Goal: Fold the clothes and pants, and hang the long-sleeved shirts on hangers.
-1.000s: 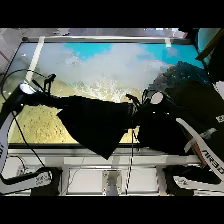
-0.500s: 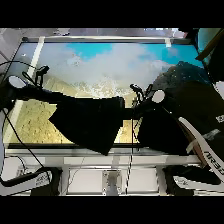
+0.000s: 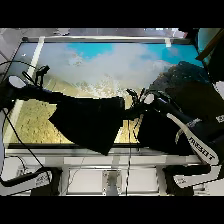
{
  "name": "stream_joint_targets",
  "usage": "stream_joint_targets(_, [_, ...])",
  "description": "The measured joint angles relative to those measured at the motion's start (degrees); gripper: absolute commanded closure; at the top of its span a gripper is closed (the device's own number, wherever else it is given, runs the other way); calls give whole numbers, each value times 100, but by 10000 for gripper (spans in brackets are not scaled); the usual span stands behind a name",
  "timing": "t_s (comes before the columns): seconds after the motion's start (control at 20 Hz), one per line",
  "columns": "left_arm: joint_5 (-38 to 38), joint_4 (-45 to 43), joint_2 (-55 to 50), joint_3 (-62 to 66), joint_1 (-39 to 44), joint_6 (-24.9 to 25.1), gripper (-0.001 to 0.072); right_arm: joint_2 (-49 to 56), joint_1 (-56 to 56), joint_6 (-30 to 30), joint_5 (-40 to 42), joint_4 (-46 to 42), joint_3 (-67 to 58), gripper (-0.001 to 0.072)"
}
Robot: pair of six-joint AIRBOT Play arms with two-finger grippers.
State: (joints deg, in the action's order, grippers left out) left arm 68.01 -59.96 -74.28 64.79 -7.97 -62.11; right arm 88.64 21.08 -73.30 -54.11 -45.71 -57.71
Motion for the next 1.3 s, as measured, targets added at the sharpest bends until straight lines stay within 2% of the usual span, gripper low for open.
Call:
stream_joint_targets(0.05, [0, 0, 0, 0, 0, 0, 678, 17, 0, 70, -57, 90, 0, 604])
stream_joint_targets(0.1, [0, 0, 0, 0, 0, 0, 678, 31, 0, 131, -168, 157, 0, 701])
stream_joint_targets(0.3, [33, -2, 0, 0, 2, 0, 678, 46, 0, 256, -490, 407, -42, 707])
stream_joint_targets(0.6, [597, -166, 2, 116, -245, 0, 678, -396, 28, 271, -1827, 754, -597, 709])
stream_joint_targets(0.8, [929, -256, 2, 188, -446, 4, 678, -778, 411, 186, -2435, 780, -741, 710])
stream_joint_targets(1.1, [1082, -398, 4, 210, -518, 168, 678, -671, 1845, 175, -2385, 820, -387, 711])
stream_joint_targets(1.3, [1086, -678, -2, 210, -529, 212, 678, -175, 2618, 304, -1871, 920, -229, 711])
